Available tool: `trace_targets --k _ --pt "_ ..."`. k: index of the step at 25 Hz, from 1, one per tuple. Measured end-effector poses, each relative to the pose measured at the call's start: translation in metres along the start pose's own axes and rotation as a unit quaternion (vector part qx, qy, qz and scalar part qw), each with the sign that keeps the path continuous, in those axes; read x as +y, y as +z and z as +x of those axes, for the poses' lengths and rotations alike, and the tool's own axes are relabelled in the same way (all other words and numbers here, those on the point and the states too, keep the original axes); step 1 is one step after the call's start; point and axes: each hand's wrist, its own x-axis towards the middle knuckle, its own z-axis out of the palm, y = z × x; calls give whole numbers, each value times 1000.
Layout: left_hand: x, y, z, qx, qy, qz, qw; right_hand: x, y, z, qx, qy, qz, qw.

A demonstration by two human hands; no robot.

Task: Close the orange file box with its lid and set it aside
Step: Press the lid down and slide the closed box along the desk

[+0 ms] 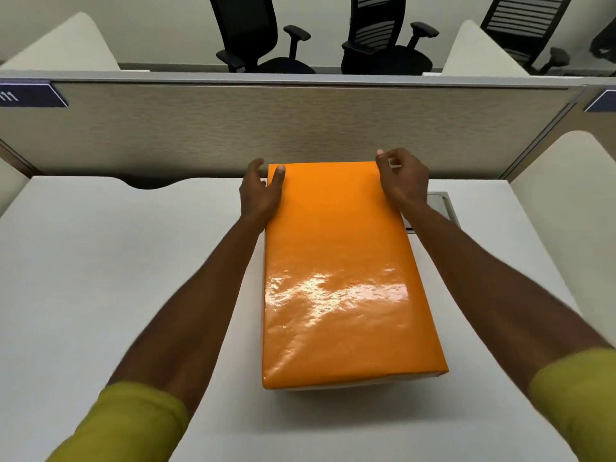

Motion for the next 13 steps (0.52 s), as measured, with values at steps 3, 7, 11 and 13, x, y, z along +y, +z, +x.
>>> trace_targets --k 3,7,11,13 --pt "-18 -21 -82 -23 -15 -38 999 6 -41 -85 -80 5 11 997" --pt "-41 -36 -195 -90 -28 -8 996 11 -64 -192 -221 49 -107 968" --pt "-37 -32 -214 -106 -19 52 993 9 -57 -210 -216 16 -181 959" --pt "-36 -34 -212 -106 -2 64 992 10 -59 -211 -201 25 -143 969"
